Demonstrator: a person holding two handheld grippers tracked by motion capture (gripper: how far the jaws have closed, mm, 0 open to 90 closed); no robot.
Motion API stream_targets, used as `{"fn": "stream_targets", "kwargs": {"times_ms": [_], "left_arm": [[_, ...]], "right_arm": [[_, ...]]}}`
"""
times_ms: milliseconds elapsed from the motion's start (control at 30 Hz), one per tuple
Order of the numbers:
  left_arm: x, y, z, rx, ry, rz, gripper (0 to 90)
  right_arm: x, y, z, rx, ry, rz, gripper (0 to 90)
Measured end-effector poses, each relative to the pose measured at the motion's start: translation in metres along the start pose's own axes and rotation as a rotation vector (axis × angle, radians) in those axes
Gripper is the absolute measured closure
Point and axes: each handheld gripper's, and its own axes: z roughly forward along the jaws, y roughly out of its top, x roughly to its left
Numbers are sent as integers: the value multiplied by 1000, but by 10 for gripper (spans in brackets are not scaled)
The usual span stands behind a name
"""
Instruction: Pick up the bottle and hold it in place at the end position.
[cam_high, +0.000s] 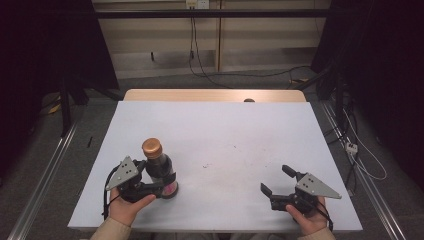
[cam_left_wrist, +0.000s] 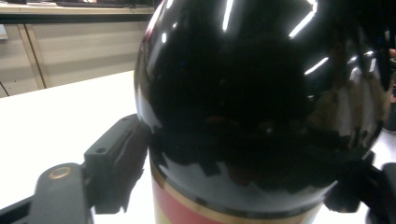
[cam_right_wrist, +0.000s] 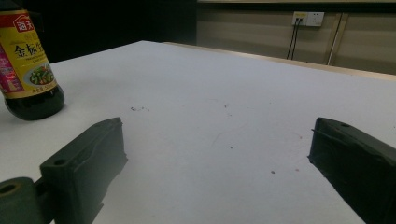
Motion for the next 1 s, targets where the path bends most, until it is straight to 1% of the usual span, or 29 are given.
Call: {"fn": "stream_targets", "kwargs": {"times_ms": [67,100,133,167,300,367,467,533,567,667,700,767,800,900,1000], "left_arm": [[-1,1,0,1,-8,6,254],[-1,1,0,2,-8,16,254],[-2,2,0,4,-5,26,285],[-3,2,1,4,-3,26,288],[-4,3,1,10,6,40,294],[-4,4,1,8,5,34,296],[-3,5,1,15,2,44,300],[-3,6,1,16,1,44,303],[-3,6,2,15,0,38,303],[-3,9,4,29,-3,47,304],[-3,9,6,26,-3,43,304],[-2,12,8,25,-12,50,304],[-3,13,9,18,-17,42,305],[-3,19,14,4,-25,39,305],[-5,24,20,2,-28,49,305]], "right_arm": [[0,0,0,-1,-1,0,29],[0,0,0,-1,-1,0,29],[0,0,0,-1,-1,-1,30],[0,0,0,-2,-2,-1,30],[0,0,0,-2,-2,-2,30],[0,0,0,-3,-1,-1,30],[0,1,0,-5,-1,-2,29],[0,1,-1,-7,0,-3,29],[-1,1,-1,-7,-1,-3,29],[-1,1,-1,-9,-1,-3,30],[-1,1,-1,-9,-2,-4,29],[-1,1,-1,-10,-2,-3,29],[-1,1,-1,-11,-2,-3,29],[-1,1,-1,-11,-2,-4,29],[-2,1,-2,-11,-1,-4,29]]}}
